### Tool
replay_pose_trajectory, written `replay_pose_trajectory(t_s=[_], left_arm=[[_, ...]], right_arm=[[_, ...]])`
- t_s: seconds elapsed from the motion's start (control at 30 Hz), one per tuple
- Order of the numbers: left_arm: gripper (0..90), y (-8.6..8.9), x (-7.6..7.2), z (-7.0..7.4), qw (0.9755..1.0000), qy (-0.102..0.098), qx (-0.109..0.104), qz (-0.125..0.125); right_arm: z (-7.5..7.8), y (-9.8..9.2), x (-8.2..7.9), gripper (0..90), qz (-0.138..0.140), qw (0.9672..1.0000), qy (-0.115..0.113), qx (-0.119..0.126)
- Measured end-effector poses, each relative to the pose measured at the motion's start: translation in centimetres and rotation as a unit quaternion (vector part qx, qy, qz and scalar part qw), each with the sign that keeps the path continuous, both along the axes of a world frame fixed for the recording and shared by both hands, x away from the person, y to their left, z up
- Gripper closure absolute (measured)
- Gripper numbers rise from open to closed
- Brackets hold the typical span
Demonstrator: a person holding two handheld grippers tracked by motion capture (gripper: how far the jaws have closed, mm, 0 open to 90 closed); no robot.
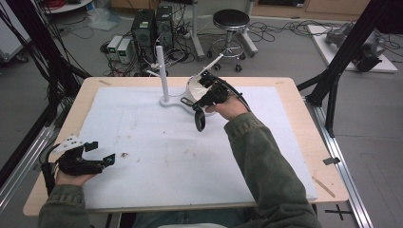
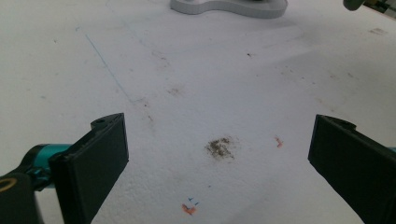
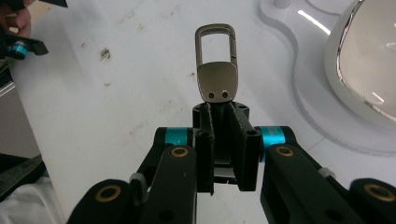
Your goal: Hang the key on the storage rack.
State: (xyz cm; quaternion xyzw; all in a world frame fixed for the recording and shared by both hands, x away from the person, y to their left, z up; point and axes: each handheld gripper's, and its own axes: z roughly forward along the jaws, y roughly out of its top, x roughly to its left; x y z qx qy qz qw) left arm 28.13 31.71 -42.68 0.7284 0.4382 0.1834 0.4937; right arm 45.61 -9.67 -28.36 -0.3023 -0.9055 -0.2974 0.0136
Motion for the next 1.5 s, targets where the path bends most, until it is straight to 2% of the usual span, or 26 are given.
replay_pose_trajectory(t_s=[0.17,0.27,0.4,0.53,0.6,0.77,1.0,1.03,1.17,1.33,1.5], left_arm=[[5.5,0.0,0.1,-0.1,1.0,-0.002,-0.002,0.0],[5.5,0.0,0.1,-0.1,1.0,-0.002,-0.003,-0.001],[5.5,0.0,0.2,-0.1,1.0,-0.005,-0.007,0.002],[5.5,0.1,0.2,-0.1,0.9999,-0.008,-0.013,0.002],[5.5,0.2,0.3,-0.1,0.9999,-0.008,-0.012,0.001],[5.5,0.2,0.2,0.0,0.9999,-0.009,-0.013,0.001],[5.5,0.2,0.3,-0.1,0.9998,-0.013,-0.014,-0.001],[5.5,0.1,0.3,-0.1,0.9998,-0.013,-0.014,-0.001],[5.5,0.2,0.3,-0.1,0.9998,-0.011,-0.014,-0.003],[5.5,0.1,0.4,-0.2,0.9998,-0.009,-0.016,-0.007],[5.5,0.1,0.4,-0.1,0.9998,-0.01,-0.018,-0.003]], right_arm=[[0.6,1.2,1.0,81.3,0.001,0.9999,-0.001,-0.01],[1.0,2.0,1.7,81.3,0.004,1.0,0.004,-0.002],[1.3,4.0,3.1,81.2,0.011,0.9999,0.003,-0.005],[1.6,5.4,3.7,81.1,0.015,0.9998,0.002,-0.015],[2.4,6.5,4.2,81.0,0.026,0.9993,-0.009,-0.026],[3.7,7.9,5.2,81.0,0.029,0.9992,-0.013,-0.023],[5.2,8.9,6.4,81.0,0.028,0.9992,-0.018,-0.025],[5.8,9.2,6.6,81.0,0.026,0.9991,-0.019,-0.028],[6.5,9.6,7.0,81.0,0.02,0.9987,-0.028,-0.037],[6.7,9.5,7.4,81.0,0.013,0.9984,-0.04,-0.038],[6.9,9.0,7.5,80.9,0.003,0.9985,-0.04,-0.038]])
